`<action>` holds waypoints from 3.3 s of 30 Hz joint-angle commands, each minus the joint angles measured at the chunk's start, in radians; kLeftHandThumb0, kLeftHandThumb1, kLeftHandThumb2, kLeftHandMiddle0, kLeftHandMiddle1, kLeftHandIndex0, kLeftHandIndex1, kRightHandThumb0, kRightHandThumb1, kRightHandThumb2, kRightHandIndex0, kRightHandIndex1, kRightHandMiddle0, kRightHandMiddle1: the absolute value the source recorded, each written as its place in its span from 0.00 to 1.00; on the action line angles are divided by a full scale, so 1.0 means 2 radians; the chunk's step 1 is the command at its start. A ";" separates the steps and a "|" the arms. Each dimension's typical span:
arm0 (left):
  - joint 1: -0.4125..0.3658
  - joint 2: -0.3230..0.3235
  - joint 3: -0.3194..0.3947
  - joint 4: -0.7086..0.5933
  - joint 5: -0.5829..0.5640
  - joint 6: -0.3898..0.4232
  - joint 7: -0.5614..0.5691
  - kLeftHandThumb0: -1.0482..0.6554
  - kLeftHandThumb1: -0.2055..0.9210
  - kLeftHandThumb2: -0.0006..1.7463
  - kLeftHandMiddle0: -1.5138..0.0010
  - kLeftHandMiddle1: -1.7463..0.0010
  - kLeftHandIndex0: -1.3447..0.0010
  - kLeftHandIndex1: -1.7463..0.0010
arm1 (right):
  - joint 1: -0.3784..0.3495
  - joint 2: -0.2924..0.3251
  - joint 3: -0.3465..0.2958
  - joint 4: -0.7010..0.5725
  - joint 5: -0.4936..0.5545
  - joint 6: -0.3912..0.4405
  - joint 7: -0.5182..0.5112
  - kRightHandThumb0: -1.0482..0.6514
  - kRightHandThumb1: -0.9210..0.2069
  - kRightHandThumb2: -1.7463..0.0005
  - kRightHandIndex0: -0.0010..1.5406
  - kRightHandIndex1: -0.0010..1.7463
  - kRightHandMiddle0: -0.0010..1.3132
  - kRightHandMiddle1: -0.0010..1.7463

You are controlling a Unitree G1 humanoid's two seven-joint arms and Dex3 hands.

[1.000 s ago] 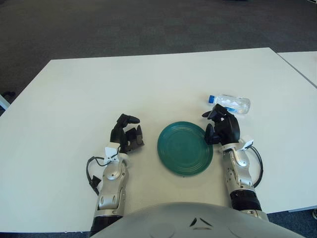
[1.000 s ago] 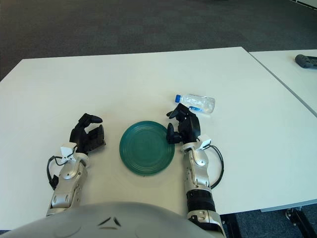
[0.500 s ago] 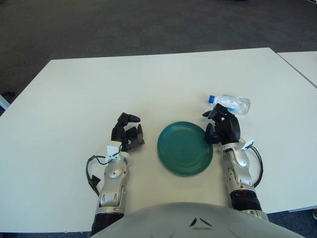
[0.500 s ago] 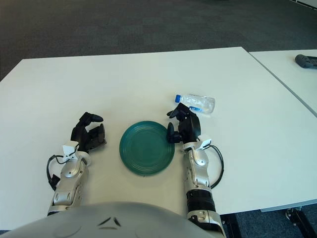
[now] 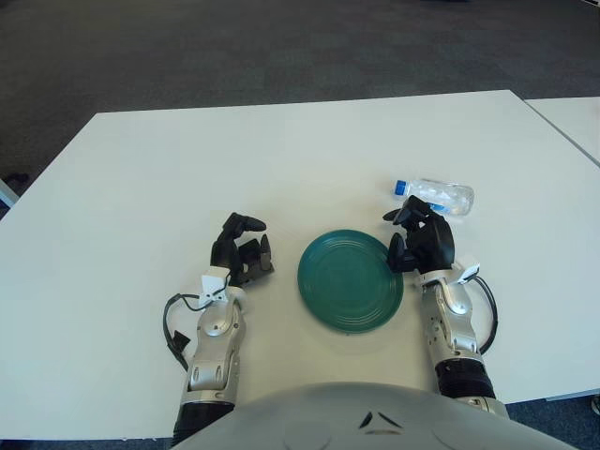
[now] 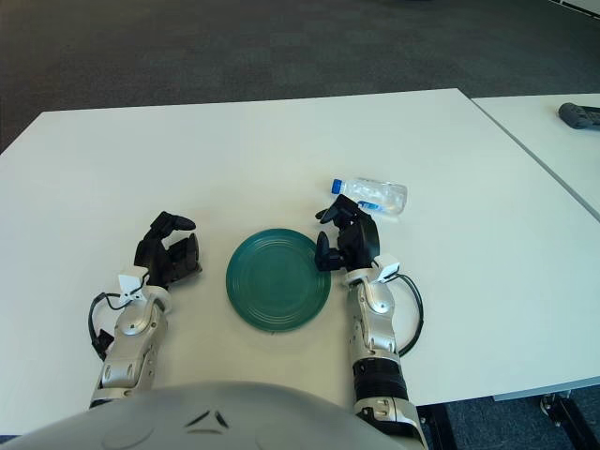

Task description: Put the bottle into the plate.

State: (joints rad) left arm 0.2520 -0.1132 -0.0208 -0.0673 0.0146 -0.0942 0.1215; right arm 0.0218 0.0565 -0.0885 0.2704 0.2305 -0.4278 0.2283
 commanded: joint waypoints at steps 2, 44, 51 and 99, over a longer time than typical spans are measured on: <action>-0.006 0.002 0.002 0.008 -0.002 -0.008 -0.003 0.35 0.54 0.69 0.22 0.00 0.59 0.00 | -0.006 -0.002 -0.003 0.002 0.001 -0.006 0.001 0.61 0.87 0.07 0.55 1.00 0.68 0.79; -0.041 -0.010 0.003 0.060 0.004 -0.019 0.021 0.34 0.51 0.72 0.23 0.00 0.57 0.00 | -0.121 -0.230 0.001 0.007 -0.435 -0.019 -0.251 0.51 0.23 0.52 0.27 0.88 0.25 0.97; -0.042 -0.009 0.002 0.062 0.005 -0.023 0.022 0.34 0.52 0.71 0.25 0.00 0.58 0.00 | -0.133 -0.268 0.031 0.021 -0.498 0.009 -0.274 0.28 0.02 0.76 0.16 0.53 0.07 0.76; -0.038 -0.015 -0.015 0.068 0.016 -0.046 0.045 0.34 0.49 0.73 0.19 0.00 0.56 0.00 | -0.194 -0.393 0.148 0.090 -0.436 -0.027 -0.099 0.00 0.00 0.65 0.00 0.00 0.00 0.00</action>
State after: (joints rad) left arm 0.1709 -0.1137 -0.0393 0.0639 0.0354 -0.1850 0.2019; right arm -0.3714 -0.7113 0.2209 0.4813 -0.6699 -0.4745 0.0104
